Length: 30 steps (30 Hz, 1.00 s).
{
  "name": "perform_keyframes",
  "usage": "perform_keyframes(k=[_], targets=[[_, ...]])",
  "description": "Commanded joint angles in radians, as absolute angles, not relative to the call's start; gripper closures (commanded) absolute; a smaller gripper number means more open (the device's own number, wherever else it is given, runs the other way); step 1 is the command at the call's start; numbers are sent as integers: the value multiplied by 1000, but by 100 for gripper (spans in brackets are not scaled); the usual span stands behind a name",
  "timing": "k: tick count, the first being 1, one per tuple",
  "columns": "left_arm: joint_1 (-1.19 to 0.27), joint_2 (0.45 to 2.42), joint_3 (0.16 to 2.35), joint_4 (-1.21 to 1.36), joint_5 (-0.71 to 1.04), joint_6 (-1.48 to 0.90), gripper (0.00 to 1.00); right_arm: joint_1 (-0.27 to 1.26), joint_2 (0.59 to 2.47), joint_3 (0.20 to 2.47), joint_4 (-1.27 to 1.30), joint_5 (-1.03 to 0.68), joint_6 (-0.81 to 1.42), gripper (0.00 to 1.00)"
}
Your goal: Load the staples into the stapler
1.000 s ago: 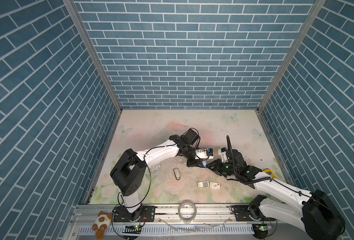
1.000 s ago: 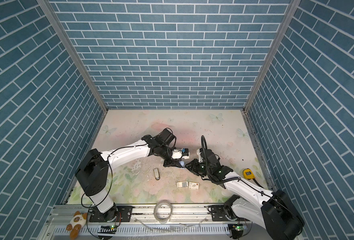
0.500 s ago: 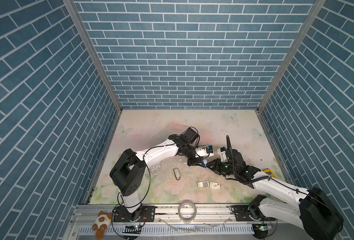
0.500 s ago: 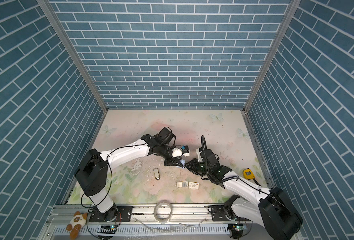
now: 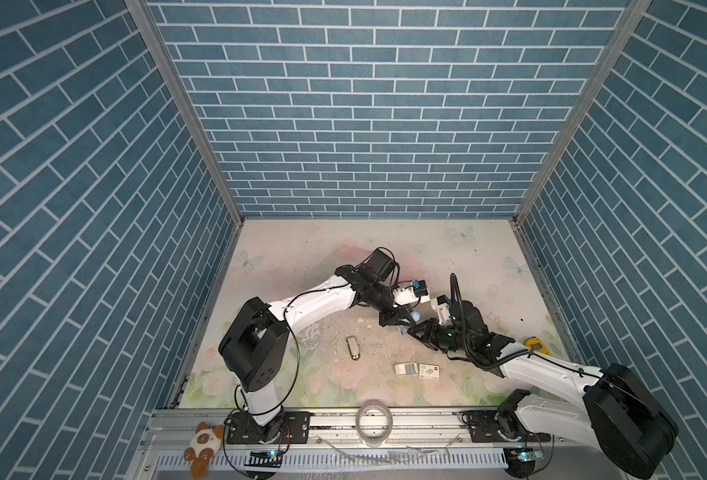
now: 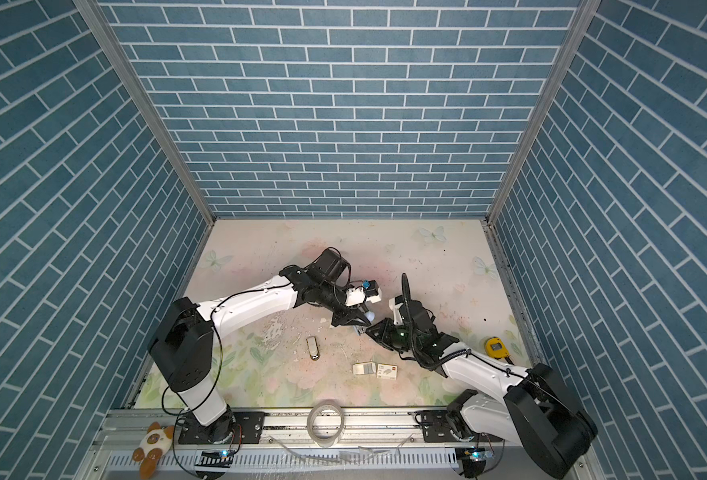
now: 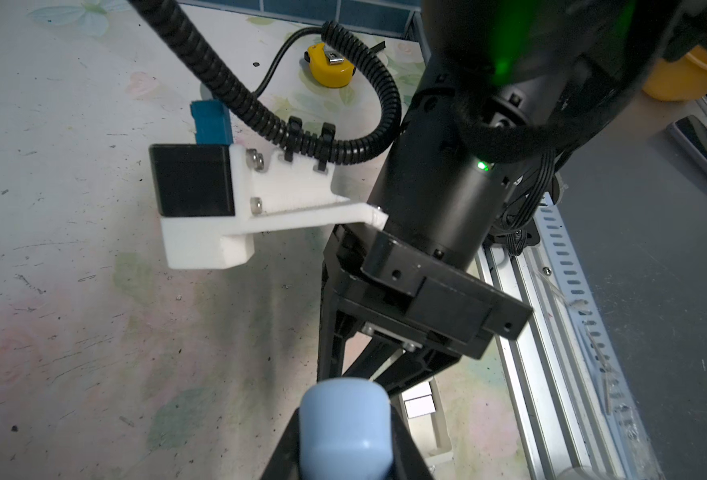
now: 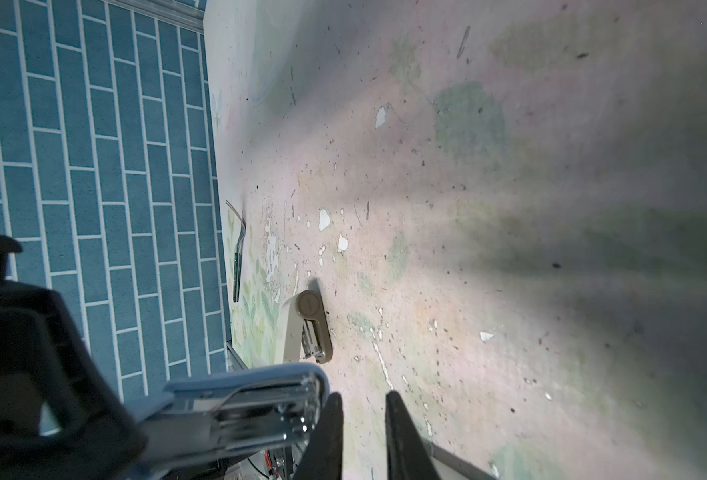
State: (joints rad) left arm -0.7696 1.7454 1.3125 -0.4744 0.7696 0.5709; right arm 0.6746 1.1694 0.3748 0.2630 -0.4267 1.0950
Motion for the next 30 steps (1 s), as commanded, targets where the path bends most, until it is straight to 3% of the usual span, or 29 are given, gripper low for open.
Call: perform_keyframes(k=[1, 8, 14, 20, 30], targets=[[-764, 1759, 1345, -449, 811, 537, 93, 673, 1185, 367, 321, -451, 1112, 79], [-750, 1780, 1375, -460, 832, 519, 94, 674, 1183, 347, 323, -432, 1114, 76], [-653, 1784, 1395, -492, 967, 486, 94, 673, 909, 256, 195, -346, 1004, 54], [-612, 1828, 1441, -546, 1118, 445, 93, 669, 639, 308, -12, -375, 810, 33], [-614, 1902, 1503, -518, 1319, 311, 93, 668, 848, 449, 135, -494, 696, 30]])
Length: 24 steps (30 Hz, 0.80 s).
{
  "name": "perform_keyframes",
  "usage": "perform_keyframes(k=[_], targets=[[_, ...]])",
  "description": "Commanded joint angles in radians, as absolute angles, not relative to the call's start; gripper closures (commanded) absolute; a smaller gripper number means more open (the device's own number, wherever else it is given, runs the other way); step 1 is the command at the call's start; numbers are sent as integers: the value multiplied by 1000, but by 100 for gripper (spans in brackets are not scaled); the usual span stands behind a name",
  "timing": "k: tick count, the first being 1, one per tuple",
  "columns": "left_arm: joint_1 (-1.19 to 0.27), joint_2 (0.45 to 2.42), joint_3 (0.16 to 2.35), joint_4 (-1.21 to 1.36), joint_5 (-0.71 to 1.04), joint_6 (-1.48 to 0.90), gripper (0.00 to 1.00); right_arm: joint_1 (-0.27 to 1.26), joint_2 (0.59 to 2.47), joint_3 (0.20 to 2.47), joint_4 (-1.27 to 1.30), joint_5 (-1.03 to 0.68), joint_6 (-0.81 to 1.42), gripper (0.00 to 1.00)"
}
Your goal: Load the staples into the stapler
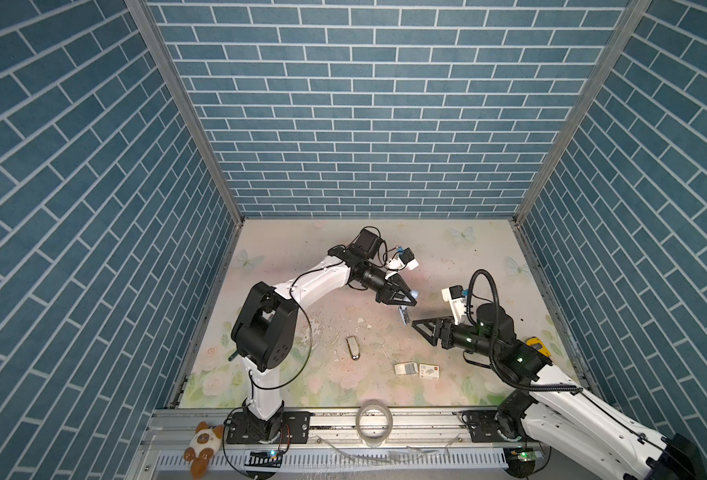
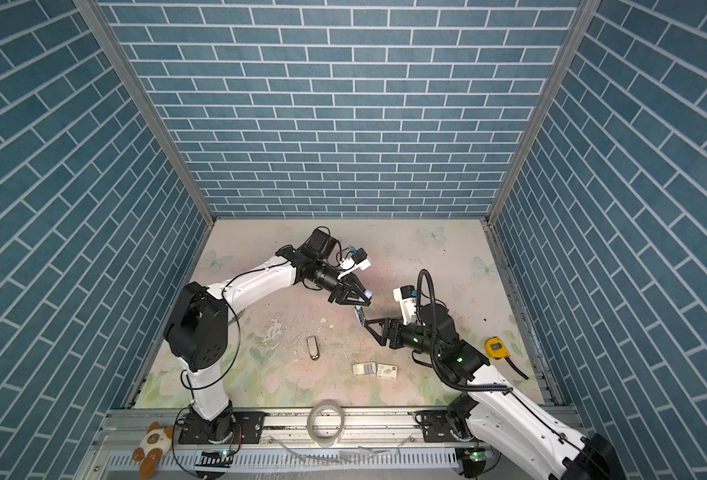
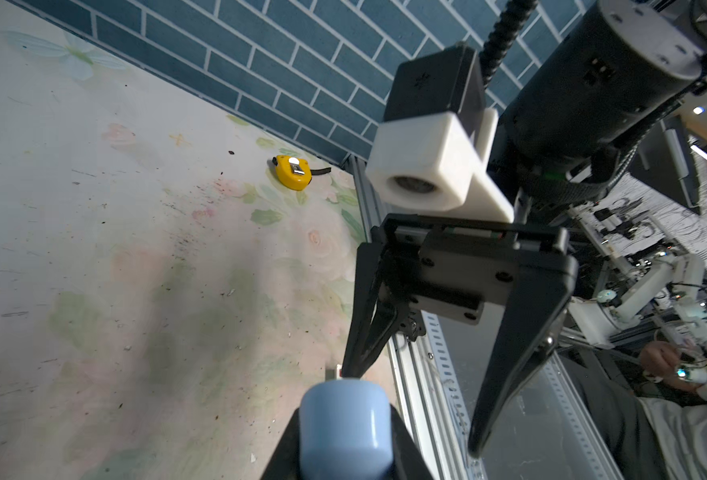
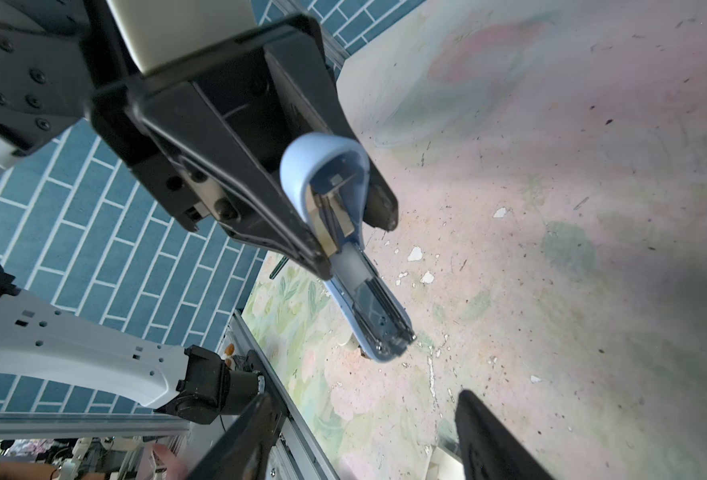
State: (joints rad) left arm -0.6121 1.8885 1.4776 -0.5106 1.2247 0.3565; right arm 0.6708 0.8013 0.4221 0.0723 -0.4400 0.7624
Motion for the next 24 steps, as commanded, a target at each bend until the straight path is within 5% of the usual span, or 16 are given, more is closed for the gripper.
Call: perform_keyframes(k=[1, 15, 24], targets=[[-614, 1906, 1505, -519, 1319, 310, 93, 669, 874, 455, 162, -507, 700, 30], [-632, 1951, 1517, -541, 1402, 299, 93, 669, 995, 490, 297, -585, 726, 35], [-635, 1956, 1525, -537, 1463, 273, 92, 668, 1044, 484, 351, -614, 752, 48]])
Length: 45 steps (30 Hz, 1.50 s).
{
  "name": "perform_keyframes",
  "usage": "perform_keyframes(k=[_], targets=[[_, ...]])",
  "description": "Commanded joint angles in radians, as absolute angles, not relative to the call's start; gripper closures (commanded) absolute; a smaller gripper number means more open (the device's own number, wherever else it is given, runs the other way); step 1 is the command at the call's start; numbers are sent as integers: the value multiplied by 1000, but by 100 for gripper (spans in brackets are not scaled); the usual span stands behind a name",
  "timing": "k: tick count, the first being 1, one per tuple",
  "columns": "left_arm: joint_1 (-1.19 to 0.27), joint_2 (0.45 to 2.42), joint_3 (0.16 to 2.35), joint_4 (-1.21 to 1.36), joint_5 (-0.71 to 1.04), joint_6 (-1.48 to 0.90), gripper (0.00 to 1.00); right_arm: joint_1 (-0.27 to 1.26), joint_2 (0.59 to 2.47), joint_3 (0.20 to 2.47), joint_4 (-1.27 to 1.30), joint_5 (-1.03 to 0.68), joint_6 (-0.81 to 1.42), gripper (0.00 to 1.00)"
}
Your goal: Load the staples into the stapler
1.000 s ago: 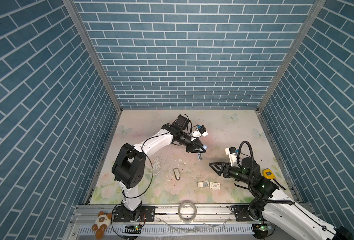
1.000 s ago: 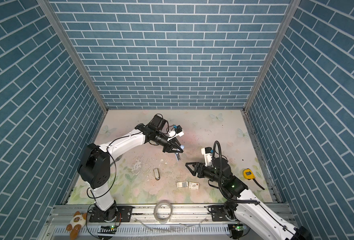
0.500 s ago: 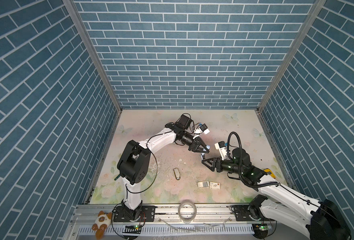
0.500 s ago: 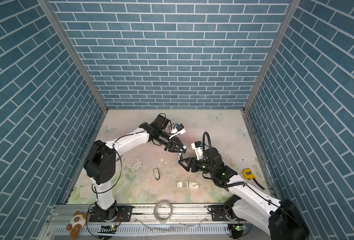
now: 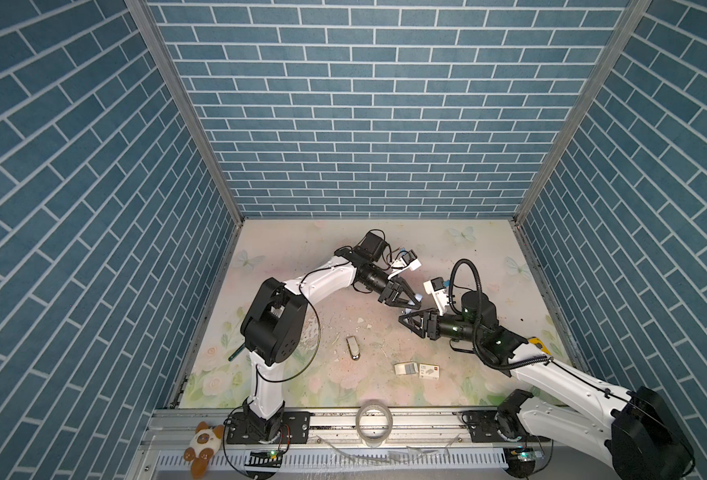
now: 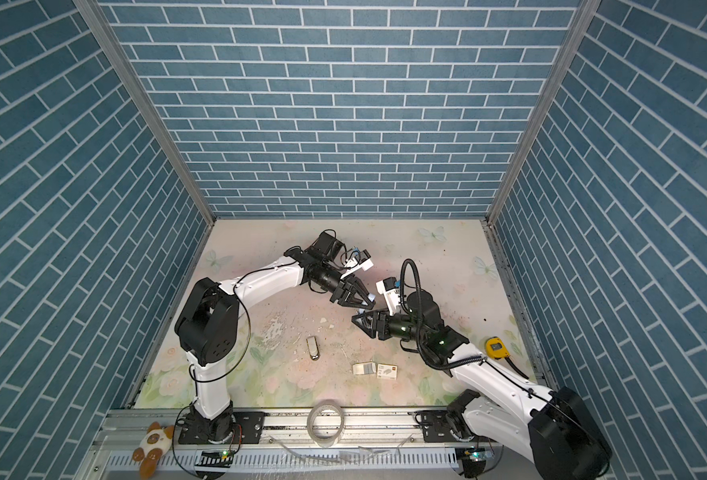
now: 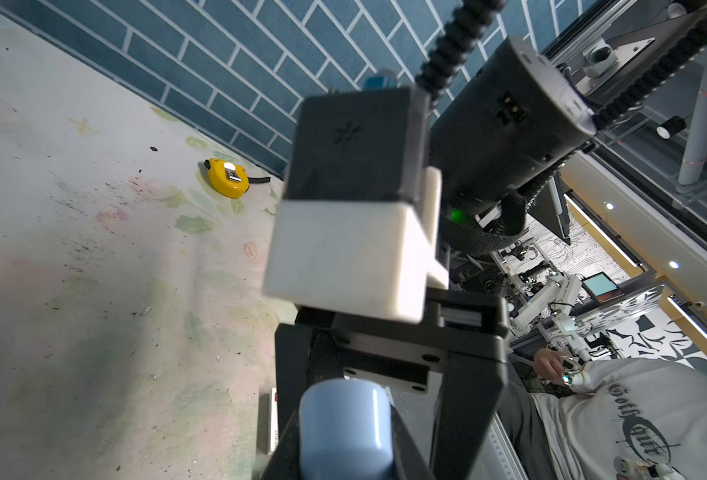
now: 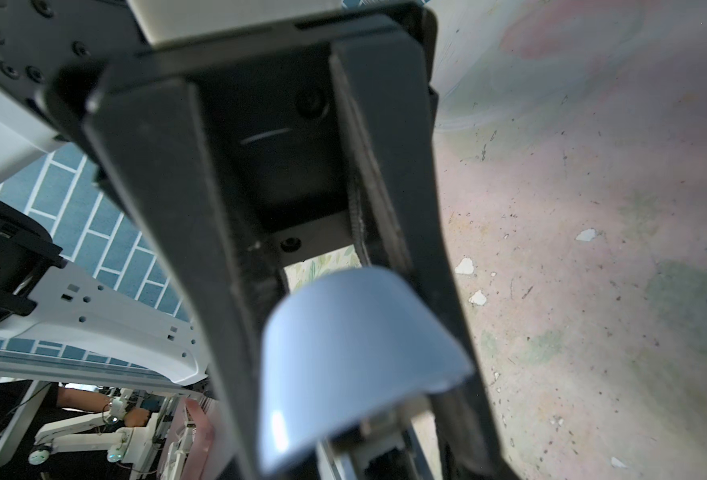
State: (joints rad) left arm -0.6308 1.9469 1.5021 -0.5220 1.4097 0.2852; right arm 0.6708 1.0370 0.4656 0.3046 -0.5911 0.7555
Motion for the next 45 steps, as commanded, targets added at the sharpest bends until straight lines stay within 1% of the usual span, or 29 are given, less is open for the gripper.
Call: perform_keyframes(k=[1, 3, 5, 9, 11, 14, 16, 20, 22, 23, 28, 35, 37, 40, 45], targets=[[-637, 1956, 1523, -539, 1466, 273, 92, 670, 1046, 482, 359, -614, 754, 49], [-638, 1952, 1519, -537, 1469, 276, 92, 669, 1046, 480, 365, -608, 758, 53], [-638, 1948, 1514, -537, 1474, 278, 92, 669, 1046, 480, 367, -605, 759, 61], [-638, 1947, 1513, -536, 1476, 279, 90, 669, 1042, 481, 355, -590, 759, 72], [-638, 1947, 1513, -537, 1475, 279, 87, 669, 1039, 482, 342, -575, 755, 77], [-639, 1942, 1510, -536, 1467, 280, 78, 668, 1030, 483, 323, -557, 748, 82], [-638, 1937, 1504, -529, 1455, 279, 73, 667, 1022, 487, 295, -539, 737, 85], [-635, 1918, 1492, -515, 1425, 278, 53, 667, 1010, 498, 245, -508, 721, 86], [-629, 1906, 1483, -503, 1402, 278, 46, 667, 1005, 504, 212, -490, 711, 86], [-625, 1899, 1475, -492, 1390, 276, 44, 667, 1003, 508, 194, -483, 705, 87], [-594, 1877, 1449, -474, 1342, 281, 38, 666, 1019, 538, 90, -442, 675, 87], [-483, 1852, 1463, -553, 1275, 354, 37, 657, 1038, 606, -138, -311, 597, 87], [-460, 1841, 1486, -634, 1241, 430, 37, 651, 1065, 648, -237, -243, 567, 87], [-430, 1798, 1520, -804, 1127, 613, 37, 644, 1131, 719, -385, -122, 524, 87], [-395, 1689, 1486, -919, 977, 785, 35, 632, 1272, 808, -502, -6, 469, 86]])
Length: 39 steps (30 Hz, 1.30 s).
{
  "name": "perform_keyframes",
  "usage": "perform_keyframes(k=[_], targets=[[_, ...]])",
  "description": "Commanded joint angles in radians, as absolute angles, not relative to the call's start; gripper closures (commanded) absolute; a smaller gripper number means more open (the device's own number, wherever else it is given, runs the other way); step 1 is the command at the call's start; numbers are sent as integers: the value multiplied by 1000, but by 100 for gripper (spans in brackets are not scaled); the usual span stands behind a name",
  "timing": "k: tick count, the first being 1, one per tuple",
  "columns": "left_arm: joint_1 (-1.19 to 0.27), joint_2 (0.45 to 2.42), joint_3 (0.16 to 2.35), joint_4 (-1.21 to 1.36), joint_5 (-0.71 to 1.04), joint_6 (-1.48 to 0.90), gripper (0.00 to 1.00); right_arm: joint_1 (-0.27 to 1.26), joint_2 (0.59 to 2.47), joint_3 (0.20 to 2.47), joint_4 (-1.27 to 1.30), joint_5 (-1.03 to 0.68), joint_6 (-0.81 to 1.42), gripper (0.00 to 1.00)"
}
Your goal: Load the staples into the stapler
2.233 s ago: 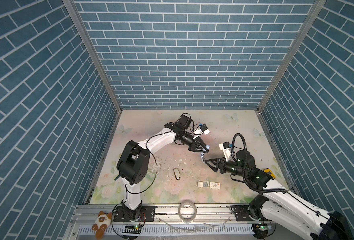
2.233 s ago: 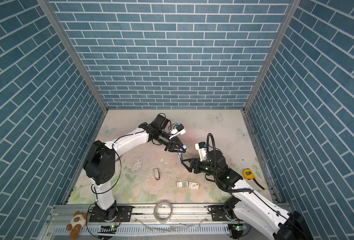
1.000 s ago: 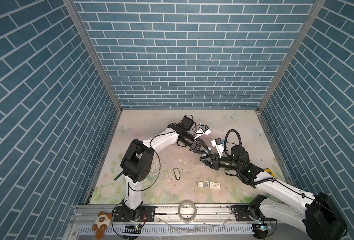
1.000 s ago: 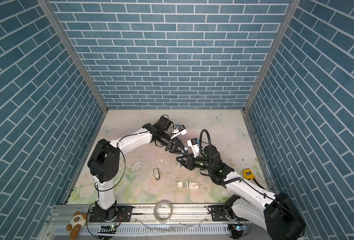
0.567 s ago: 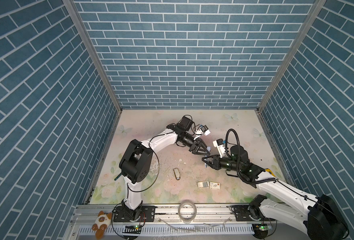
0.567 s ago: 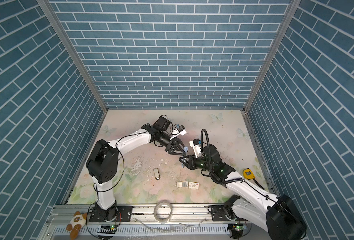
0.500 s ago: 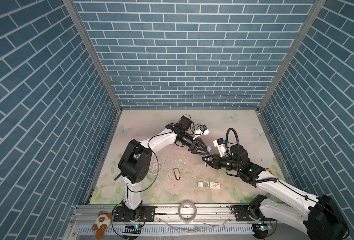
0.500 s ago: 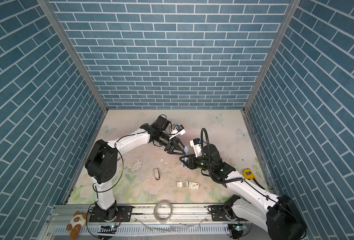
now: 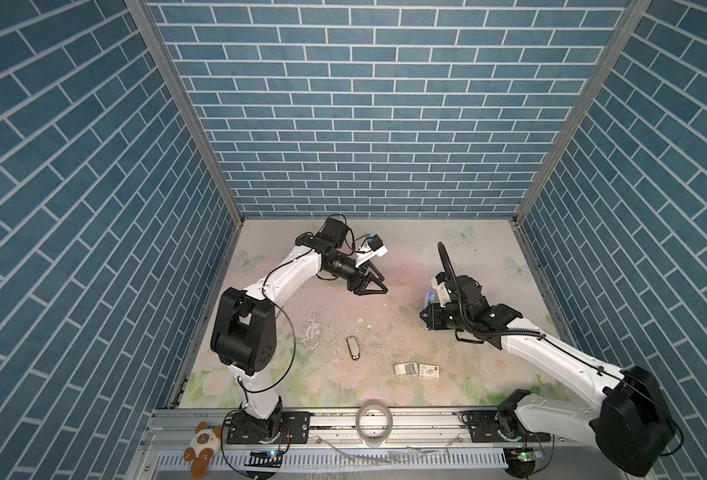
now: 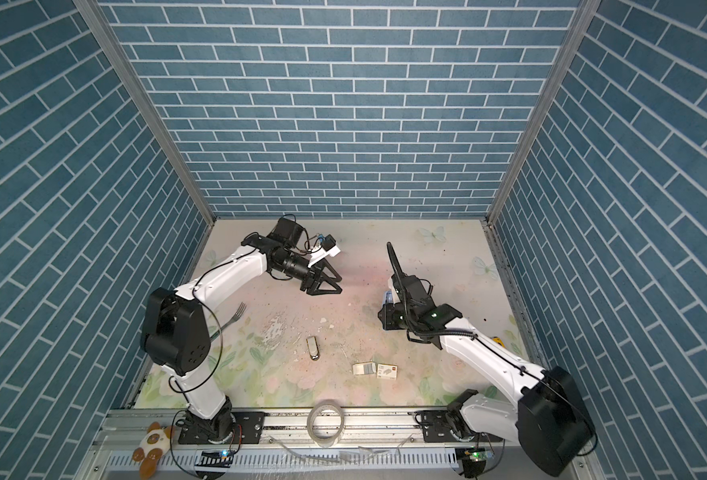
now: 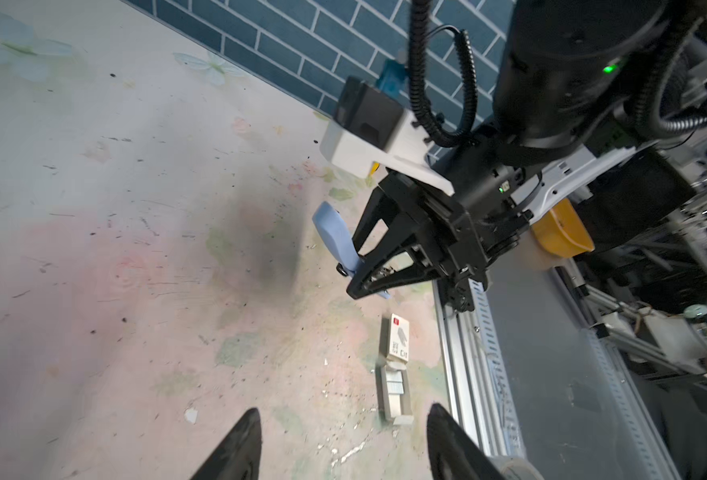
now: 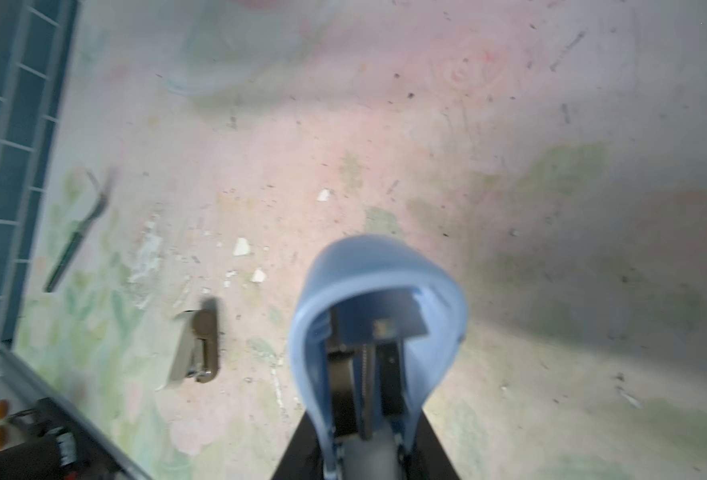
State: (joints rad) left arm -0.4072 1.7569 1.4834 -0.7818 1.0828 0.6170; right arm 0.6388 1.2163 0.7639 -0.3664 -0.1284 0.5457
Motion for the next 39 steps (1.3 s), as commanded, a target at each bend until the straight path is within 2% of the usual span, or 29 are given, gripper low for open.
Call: perform_keyframes(k=[1, 10, 19, 28, 39], targets=[[-391, 1669, 1476, -938, 957, 809, 35, 631, 1305, 823, -517, 13, 460, 86], [-386, 1572, 1363, -995, 907, 878, 34, 620, 1518, 876, -473, 83, 446, 85], [-387, 1517, 1279, -1011, 870, 907, 34, 617, 1617, 881, -409, 123, 457, 82], [-389, 1496, 1252, -1042, 826, 950, 28, 617, 1627, 870, -404, 119, 459, 70], [-391, 1483, 1273, -1083, 780, 994, 27, 617, 1595, 856, -423, 121, 455, 57]])
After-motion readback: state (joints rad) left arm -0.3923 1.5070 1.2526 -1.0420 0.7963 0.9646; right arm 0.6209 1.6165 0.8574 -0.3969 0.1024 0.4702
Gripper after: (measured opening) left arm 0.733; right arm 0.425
